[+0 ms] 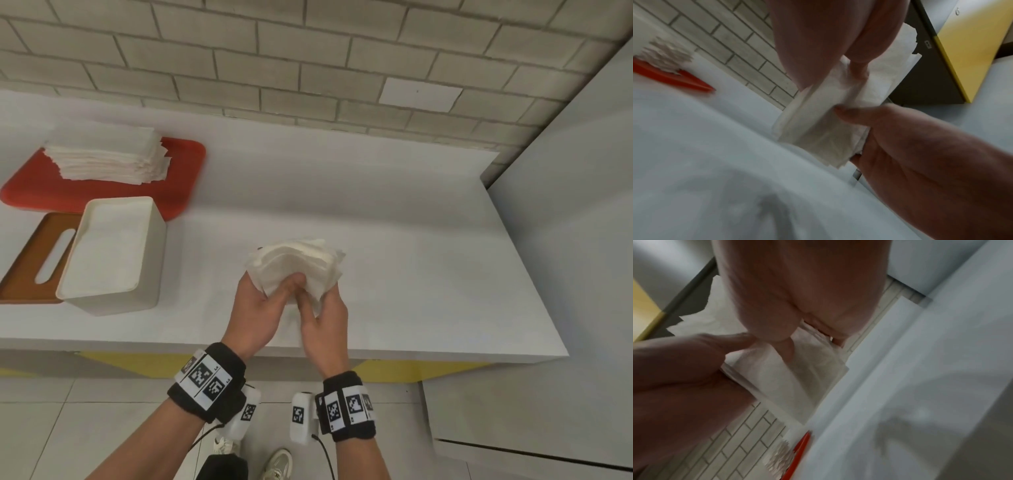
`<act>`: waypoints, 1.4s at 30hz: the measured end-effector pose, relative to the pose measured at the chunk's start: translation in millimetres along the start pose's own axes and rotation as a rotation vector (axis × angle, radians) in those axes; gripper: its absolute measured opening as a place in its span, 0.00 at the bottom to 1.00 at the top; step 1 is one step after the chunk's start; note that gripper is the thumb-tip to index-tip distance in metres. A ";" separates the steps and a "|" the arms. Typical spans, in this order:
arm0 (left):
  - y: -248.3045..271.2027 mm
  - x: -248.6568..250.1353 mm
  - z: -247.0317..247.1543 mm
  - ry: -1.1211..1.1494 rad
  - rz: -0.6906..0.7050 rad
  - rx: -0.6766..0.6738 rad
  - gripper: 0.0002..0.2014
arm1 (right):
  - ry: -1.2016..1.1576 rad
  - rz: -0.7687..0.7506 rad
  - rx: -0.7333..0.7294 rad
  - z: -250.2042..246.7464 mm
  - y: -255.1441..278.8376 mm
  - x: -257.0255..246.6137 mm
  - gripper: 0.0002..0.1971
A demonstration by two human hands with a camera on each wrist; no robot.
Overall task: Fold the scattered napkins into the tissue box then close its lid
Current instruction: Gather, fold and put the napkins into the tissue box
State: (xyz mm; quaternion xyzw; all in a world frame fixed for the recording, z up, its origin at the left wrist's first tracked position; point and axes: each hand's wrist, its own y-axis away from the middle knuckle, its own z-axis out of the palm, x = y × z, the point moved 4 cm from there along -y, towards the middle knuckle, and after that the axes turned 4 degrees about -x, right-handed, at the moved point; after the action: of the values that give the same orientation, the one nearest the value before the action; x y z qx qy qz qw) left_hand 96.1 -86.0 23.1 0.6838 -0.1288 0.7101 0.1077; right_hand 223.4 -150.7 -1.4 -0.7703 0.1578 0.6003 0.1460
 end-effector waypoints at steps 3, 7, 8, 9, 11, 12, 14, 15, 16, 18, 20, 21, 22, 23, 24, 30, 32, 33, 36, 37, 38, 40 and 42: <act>-6.7 -18.3 3.3 0.015 -0.027 -0.002 0.26 | -0.048 0.064 0.009 11.3 -4.1 8.7 0.20; -6.5 -42.1 5.2 -0.043 -0.105 0.015 0.27 | -0.095 0.145 0.050 17.3 -5.9 25.5 0.20; -6.5 -44.8 6.0 -0.049 -0.096 0.020 0.24 | -0.105 0.139 0.062 17.8 -7.5 25.1 0.18; -6.8 -46.5 6.8 -0.049 -0.087 0.024 0.21 | -0.117 0.133 0.075 18.6 -8.8 25.4 0.18; -6.5 -49.3 9.6 -0.049 -0.082 0.028 0.16 | -0.130 0.137 0.112 20.3 -8.2 24.5 0.21; -6.1 -50.0 11.0 -0.052 -0.076 0.030 0.14 | -0.123 0.137 0.128 21.5 -8.4 24.1 0.23; -5.2 -45.5 12.6 -0.049 -0.056 0.031 0.13 | -0.111 0.113 0.153 21.3 -9.8 17.6 0.25; -5.8 -41.1 12.4 -0.048 -0.035 0.034 0.13 | -0.112 0.086 0.161 19.6 -12.2 13.4 0.25; -7.7 -38.5 11.4 -0.047 -0.020 0.035 0.14 | -0.120 0.064 0.165 17.6 -15.4 14.0 0.26; -10.7 -42.7 8.5 -0.093 -0.023 0.017 0.18 | -0.113 0.085 0.158 15.0 -17.7 22.8 0.27; -11.2 -56.0 6.3 -0.172 -0.081 -0.018 0.19 | -0.083 0.147 0.122 19.3 -18.7 34.6 0.28; -11.0 -64.5 5.4 -0.199 -0.121 -0.044 0.18 | -0.063 0.177 0.104 23.3 -18.0 41.1 0.28; -10.6 -70.4 4.4 -0.219 -0.144 -0.068 0.16 | -0.040 0.181 0.099 27.1 -16.8 40.6 0.28; -9.9 -72.4 2.1 -0.236 -0.142 -0.071 0.15 | -0.021 0.177 0.096 30.5 -15.3 40.4 0.29; -9.3 -70.3 -2.0 -0.249 -0.133 -0.054 0.15 | -0.005 0.167 0.090 34.7 -14.8 41.6 0.29; -15.1 0.1 -72.8 -0.216 -0.076 0.191 0.18 | -0.044 0.017 -0.032 94.3 -24.4 -26.8 0.10; -20.6 30.8 -112.5 -0.249 -0.018 0.283 0.19 | -0.051 -0.042 -0.066 130.4 -31.9 -55.9 0.10; -23.4 43.3 -134.6 -0.280 -0.002 0.326 0.18 | -0.048 -0.064 -0.086 149.9 -35.6 -69.2 0.11; -31.1 61.5 -205.3 -0.408 -0.046 0.430 0.18 | -0.022 -0.075 -0.132 209.1 -44.0 -99.5 0.17; -33.4 59.7 -227.8 -0.464 -0.087 0.448 0.19 | 0.015 -0.065 -0.153 228.1 -44.7 -105.7 0.20; -36.2 54.6 -247.3 -0.524 -0.146 0.447 0.20 | 0.073 -0.047 -0.178 244.9 -45.4 -108.4 0.25; -41.7 37.8 -275.5 -0.627 -0.301 0.385 0.25 | 0.225 0.021 -0.242 271.1 -42.7 -107.6 0.34; -44.7 21.8 -298.0 -0.698 -0.387 0.293 0.30 | 0.403 0.063 -0.287 294.7 -37.9 -106.6 0.32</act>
State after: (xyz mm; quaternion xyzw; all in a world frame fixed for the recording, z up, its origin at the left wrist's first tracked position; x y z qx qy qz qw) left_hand -171.2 54.0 37.0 0.9029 0.0756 0.4133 0.0904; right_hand -44.2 13.0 33.8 -0.8820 0.1207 0.4553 -0.0180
